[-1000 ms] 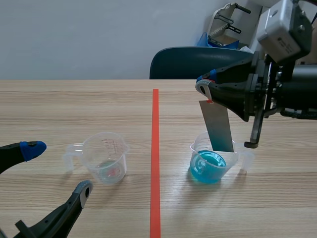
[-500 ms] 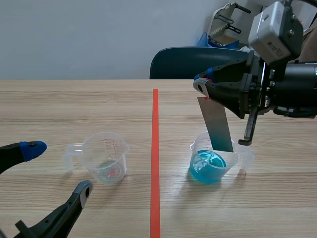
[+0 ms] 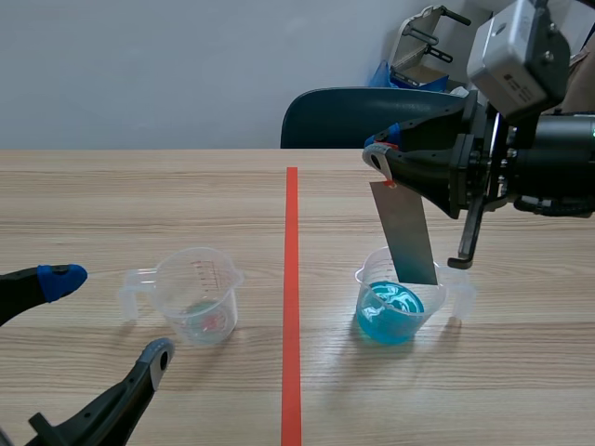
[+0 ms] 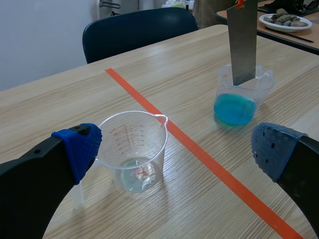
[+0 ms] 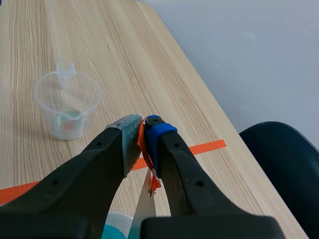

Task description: Do the redox reaction experiment

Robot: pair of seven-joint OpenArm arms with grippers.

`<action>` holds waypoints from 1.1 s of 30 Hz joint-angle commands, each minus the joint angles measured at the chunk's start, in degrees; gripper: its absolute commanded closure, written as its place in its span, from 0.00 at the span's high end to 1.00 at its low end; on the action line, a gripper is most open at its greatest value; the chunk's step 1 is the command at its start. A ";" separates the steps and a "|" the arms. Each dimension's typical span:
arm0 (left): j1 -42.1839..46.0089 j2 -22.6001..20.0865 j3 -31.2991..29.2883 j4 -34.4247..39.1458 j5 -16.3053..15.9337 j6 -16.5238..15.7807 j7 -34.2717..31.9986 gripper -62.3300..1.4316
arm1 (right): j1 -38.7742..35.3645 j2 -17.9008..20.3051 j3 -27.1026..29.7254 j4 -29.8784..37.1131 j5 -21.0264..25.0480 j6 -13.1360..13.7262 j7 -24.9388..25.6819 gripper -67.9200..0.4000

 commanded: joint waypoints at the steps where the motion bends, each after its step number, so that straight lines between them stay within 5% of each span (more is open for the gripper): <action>1: -0.17 0.28 0.17 0.68 0.07 0.04 -0.76 1.00 | 0.87 1.33 0.02 -0.11 0.46 0.42 0.66 0.01; 33: -0.17 0.28 0.17 0.68 0.13 0.04 -0.79 1.00 | 0.48 1.57 0.02 0.63 3.39 0.42 0.59 0.01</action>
